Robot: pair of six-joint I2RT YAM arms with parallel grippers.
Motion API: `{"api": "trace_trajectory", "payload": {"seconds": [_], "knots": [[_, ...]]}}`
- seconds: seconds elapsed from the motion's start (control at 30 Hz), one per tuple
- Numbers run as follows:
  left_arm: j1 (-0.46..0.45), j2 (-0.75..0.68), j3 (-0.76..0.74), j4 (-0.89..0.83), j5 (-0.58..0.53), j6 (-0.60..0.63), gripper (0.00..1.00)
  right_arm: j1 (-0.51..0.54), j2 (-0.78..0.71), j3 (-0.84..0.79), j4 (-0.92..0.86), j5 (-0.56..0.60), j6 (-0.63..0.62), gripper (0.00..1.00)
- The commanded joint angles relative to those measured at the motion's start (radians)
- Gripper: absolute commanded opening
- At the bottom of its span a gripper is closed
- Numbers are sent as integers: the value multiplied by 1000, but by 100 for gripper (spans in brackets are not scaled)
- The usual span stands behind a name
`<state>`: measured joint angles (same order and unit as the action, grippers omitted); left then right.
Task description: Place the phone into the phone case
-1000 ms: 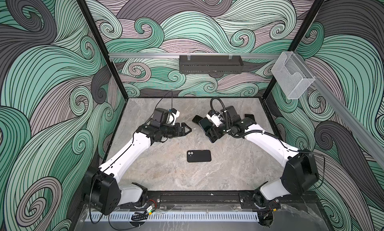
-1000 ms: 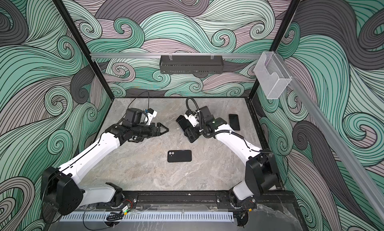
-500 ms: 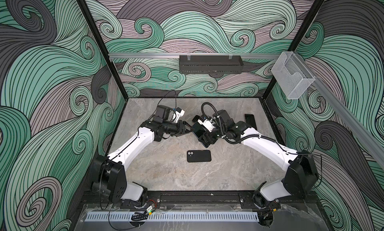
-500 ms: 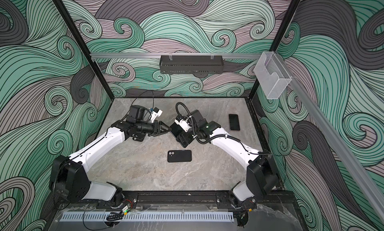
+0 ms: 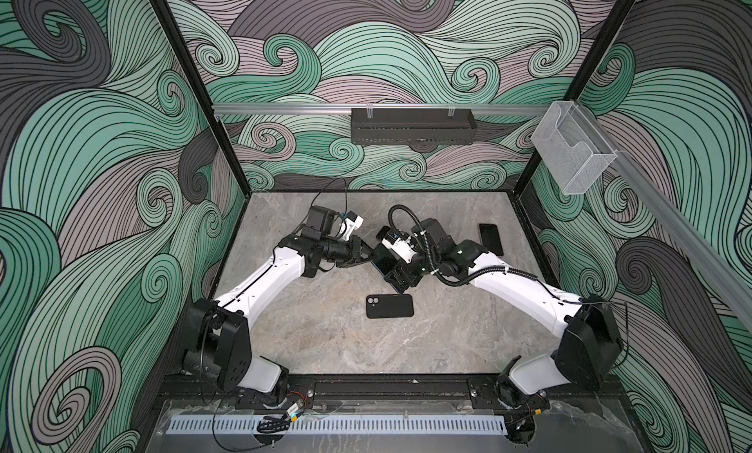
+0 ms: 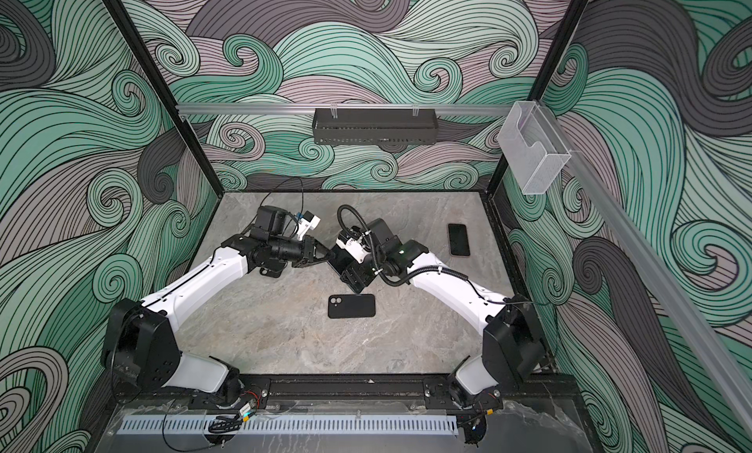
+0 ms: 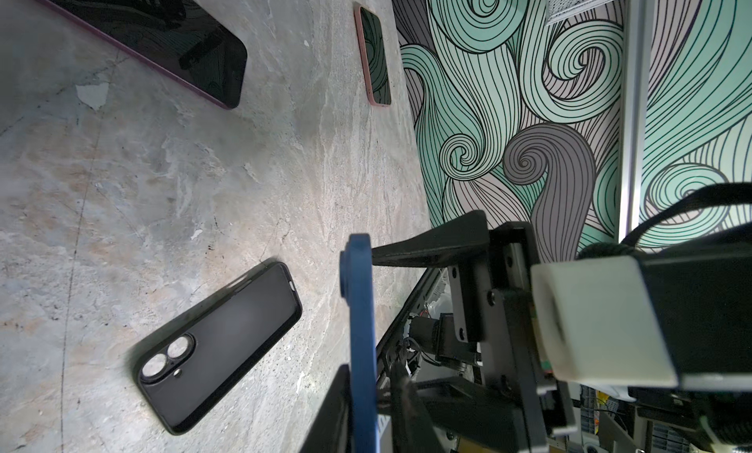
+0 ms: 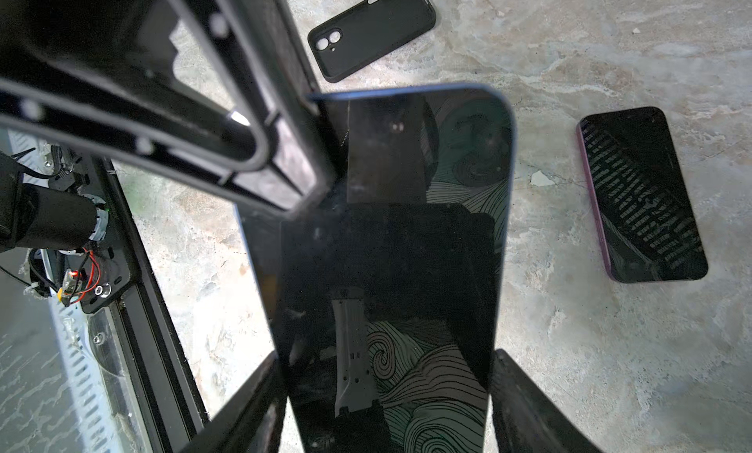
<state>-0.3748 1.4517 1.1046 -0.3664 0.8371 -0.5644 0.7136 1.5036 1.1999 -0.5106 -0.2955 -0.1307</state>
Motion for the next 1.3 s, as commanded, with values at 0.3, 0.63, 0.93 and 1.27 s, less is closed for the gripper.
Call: {"api": "trace_trajectory", "payload": {"seconds": [0.3, 0.63, 0.93, 1.27], "knots": [[16, -2, 31, 11, 28, 1, 0, 6, -26, 19, 35, -4, -15, 69], [46, -22, 0, 71, 13, -13, 0, -9, -150, -62, 44, -14, 26, 100], [95, -171, -95, 295, -26, -81, 0, -109, -239, -169, 232, -115, 388, 99], [160, -301, -230, 606, -48, -245, 0, -197, -260, -319, 703, -279, 872, 84]]}}
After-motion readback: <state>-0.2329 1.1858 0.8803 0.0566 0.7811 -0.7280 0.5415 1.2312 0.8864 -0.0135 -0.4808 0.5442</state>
